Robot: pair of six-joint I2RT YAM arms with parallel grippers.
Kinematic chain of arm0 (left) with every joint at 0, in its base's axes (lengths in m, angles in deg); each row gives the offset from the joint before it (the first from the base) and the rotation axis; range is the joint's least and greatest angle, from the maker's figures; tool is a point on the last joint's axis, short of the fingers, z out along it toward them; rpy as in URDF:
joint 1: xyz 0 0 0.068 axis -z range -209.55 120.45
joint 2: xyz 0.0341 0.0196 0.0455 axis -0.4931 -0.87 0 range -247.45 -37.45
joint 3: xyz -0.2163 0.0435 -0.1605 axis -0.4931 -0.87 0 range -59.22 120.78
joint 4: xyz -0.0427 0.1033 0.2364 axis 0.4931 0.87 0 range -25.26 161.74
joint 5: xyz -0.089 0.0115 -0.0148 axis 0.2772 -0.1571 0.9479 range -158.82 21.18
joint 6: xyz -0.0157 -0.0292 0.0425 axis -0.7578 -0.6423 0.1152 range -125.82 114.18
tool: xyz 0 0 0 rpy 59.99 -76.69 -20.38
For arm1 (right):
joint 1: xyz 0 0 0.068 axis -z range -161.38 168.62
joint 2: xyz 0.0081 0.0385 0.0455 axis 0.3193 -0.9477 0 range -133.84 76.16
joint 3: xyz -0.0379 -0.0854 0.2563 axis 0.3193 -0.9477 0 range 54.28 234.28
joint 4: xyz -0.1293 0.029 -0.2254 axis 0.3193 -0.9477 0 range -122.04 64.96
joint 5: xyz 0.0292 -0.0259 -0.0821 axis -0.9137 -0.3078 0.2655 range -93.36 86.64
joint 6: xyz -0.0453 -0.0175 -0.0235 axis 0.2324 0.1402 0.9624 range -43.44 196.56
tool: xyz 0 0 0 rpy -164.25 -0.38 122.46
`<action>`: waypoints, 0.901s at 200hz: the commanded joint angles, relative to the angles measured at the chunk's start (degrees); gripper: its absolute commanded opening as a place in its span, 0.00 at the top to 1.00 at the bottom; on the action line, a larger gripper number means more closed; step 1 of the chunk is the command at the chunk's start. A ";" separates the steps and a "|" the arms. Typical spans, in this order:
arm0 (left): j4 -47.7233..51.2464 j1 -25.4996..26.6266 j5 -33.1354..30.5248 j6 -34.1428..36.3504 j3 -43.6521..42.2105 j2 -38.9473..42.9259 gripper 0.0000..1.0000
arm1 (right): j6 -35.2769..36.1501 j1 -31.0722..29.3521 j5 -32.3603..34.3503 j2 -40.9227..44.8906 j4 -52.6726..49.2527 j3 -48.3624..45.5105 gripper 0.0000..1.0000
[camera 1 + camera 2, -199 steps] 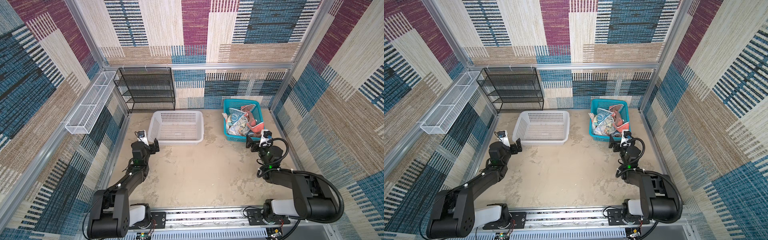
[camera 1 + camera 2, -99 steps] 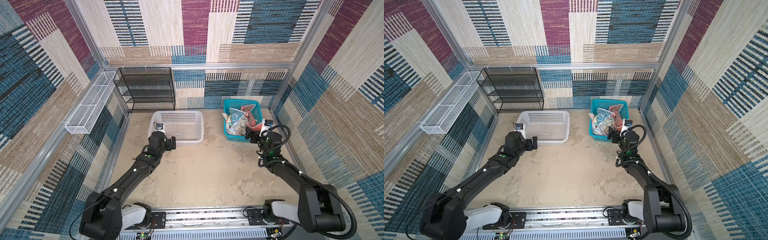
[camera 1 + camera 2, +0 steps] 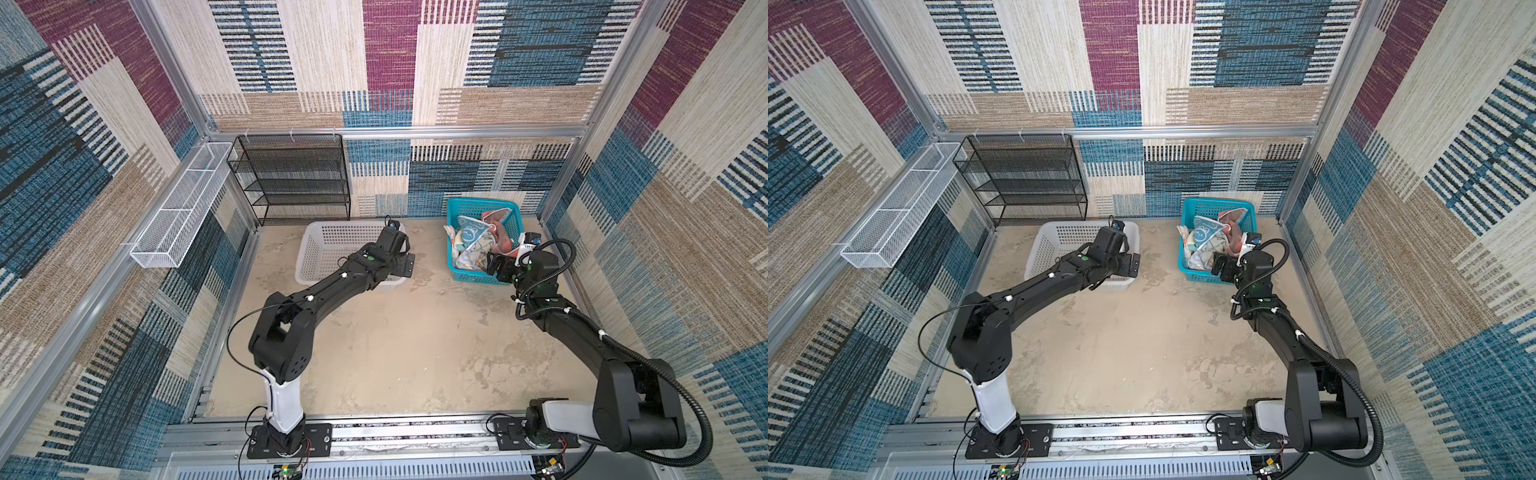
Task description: Fold and stack the towels
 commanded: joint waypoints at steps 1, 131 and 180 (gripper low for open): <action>9.49 0.39 -1.38 -2.57 6.02 -4.86 0.00 | -0.63 -0.16 -2.28 -0.95 -0.15 1.10 0.00; 16.02 -8.68 -8.29 -3.60 1.78 -3.44 0.00 | -0.01 -0.59 -1.35 -7.89 -2.20 8.41 0.00; 14.70 -14.64 -9.98 -3.04 -5.10 1.99 0.00 | 1.53 -1.51 -1.98 -15.39 -5.55 16.91 0.00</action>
